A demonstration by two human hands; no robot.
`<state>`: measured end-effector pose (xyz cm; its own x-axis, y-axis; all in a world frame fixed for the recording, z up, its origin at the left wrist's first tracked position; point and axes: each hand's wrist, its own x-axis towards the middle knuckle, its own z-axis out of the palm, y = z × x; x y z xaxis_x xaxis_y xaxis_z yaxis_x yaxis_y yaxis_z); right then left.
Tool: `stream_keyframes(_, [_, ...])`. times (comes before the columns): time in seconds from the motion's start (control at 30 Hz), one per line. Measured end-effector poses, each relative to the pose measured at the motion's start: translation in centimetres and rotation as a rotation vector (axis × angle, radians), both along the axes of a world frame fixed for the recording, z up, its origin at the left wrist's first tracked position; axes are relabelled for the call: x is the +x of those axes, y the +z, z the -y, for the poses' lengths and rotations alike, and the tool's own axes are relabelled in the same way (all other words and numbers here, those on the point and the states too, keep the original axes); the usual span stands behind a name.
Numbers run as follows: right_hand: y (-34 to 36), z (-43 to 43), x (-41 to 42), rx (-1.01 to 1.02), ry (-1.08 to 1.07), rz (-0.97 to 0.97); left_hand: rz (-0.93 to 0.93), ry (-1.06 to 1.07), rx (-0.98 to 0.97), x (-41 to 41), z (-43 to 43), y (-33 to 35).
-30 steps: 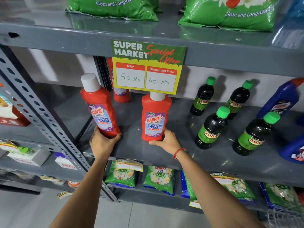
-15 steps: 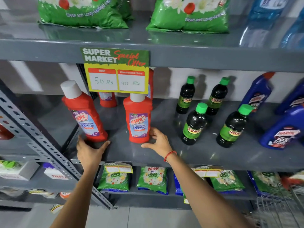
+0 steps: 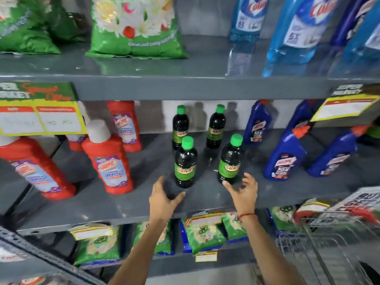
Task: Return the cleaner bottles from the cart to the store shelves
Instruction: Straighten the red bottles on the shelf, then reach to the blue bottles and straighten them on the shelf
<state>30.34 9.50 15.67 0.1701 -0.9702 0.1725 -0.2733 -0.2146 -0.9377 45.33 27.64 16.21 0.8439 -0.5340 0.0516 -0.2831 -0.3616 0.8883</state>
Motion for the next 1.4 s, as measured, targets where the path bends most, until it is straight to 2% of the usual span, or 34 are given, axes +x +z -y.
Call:
stream_keyframes(0.07, [0.2, 1.9, -0.3, 0.045, 0.125, -0.07, 0.001, -0.005, 0.07, -0.3, 2.5, 0.5])
stream_keyframes(0.23, [0.7, 3.8, 0.3, -0.003, 0.373, -0.149, 0.109, 0.079, 0.1, -0.7, 5.2, 0.5])
stream_keyframes(0.6, [0.3, 4.5, 0.8, -0.015, 0.437, -0.191, 0.229, 0.123, 0.179, -0.1, 5.4, -0.2])
stream_keyframes(0.77, [0.7, 4.6, 0.6, 0.026, 0.493, -0.195, 0.214, 0.143, 0.192, -0.4, 5.5, 0.2])
stream_keyframes(0.93, [0.9, 6.1, -3.2, -0.006, 0.571, -0.177, 0.134, 0.353, 0.144, -2.8, 5.1, 0.0])
stream_keyframes(1.03, [0.2, 8.7, -9.2, -0.063, 0.396, -0.082, 0.143, 0.485, 0.02, -7.1, 5.9, -0.4])
stream_keyframes(1.1, [0.0, 11.1, -13.3, -0.106, 0.156, 0.046, 0.141, 0.349, -0.076, -10.7, 7.8, -0.6])
stream_keyframes(1.2, [0.4, 15.8, -18.0, -0.084, -0.175, 0.146, 0.12, -0.032, -0.092, -14.8, 12.9, -1.0])
stream_keyframes(1.27, [0.8, 18.8, -19.5, -0.051, -0.238, 0.076, 0.087, -0.209, -0.086, -16.4, 17.4, -0.8])
stream_keyframes(1.4, [1.1, 22.0, -20.2, 0.042, -0.176, -0.055, -0.101, -0.317, -0.132, -17.0, 24.3, 0.2])
